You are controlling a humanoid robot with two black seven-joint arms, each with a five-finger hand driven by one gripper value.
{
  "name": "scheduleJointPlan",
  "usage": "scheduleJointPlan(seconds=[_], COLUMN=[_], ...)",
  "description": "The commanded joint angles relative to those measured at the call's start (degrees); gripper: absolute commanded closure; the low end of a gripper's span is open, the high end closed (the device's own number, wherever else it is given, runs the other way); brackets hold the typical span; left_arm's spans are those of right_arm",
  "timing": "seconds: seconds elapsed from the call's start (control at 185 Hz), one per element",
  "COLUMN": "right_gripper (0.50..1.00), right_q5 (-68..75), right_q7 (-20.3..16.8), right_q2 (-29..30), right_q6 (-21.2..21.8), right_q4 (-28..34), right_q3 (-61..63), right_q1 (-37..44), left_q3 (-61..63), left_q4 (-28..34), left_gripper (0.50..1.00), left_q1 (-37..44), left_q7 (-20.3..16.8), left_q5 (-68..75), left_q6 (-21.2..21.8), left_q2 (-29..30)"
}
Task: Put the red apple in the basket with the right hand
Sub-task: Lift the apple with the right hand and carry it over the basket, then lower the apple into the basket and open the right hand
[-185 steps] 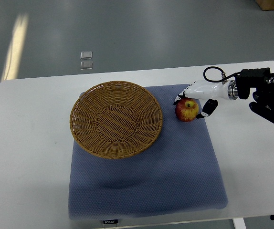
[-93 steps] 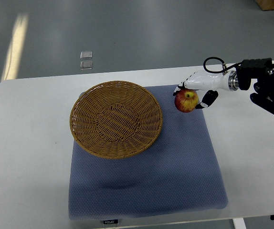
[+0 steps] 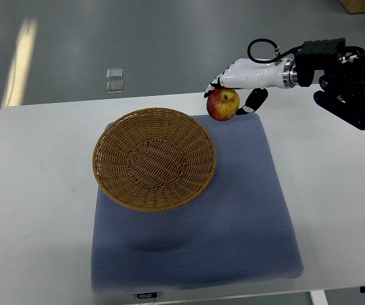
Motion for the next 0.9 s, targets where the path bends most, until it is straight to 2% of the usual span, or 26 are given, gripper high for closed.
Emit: scheduleJointPlan(seconds=[0.0, 0.28, 0.48, 0.712, 0.793, 0.841, 0.847, 0.895], right_gripper=[0.785, 0.783, 0.779, 0.748, 0.705, 0.705, 0.691, 0.679], right_q5=[0.00, 0.00, 0.00, 0.00, 0.08, 0.08, 0.08, 0.08], right_q7=[0.00, 0.00, 0.00, 0.00, 0.00, 0.00, 0.00, 0.00], right_q2=[3.69, 12.91, 13.36, 13.62, 13.71, 13.71, 13.71, 13.80], right_q6=[-0.16, 0.02, -0.25, -0.77, -0.95, -0.95, -0.95, -1.04], right_q4=[0.02, -0.07, -0.07, -0.42, -0.51, -0.51, -0.51, -0.51], right_q3=[0.04, -0.48, -1.63, -1.63, -1.54, -1.54, -1.45, -1.36], right_q1=[0.47, -0.76, -2.08, -3.31, -3.40, -3.40, -3.40, -3.57], left_q3=[0.00, 0.00, 0.00, 0.00, 0.00, 0.00, 0.00, 0.00], left_q4=[0.01, 0.01, -0.07, 0.01, 0.01, 0.01, 0.01, 0.01], left_gripper=[0.500, 0.500, 0.500, 0.500, 0.500, 0.500, 0.500, 0.500], left_q1=[-0.02, -0.02, -0.02, -0.02, -0.02, -0.02, -0.02, -0.02], left_q7=[0.00, 0.00, 0.00, 0.00, 0.00, 0.00, 0.00, 0.00], left_q5=[0.00, 0.00, 0.00, 0.00, 0.00, 0.00, 0.00, 0.00], left_q6=[-0.04, -0.04, -0.04, -0.04, -0.04, -0.04, 0.05, 0.05], left_q2=[0.00, 0.00, 0.00, 0.00, 0.00, 0.00, 0.00, 0.00])
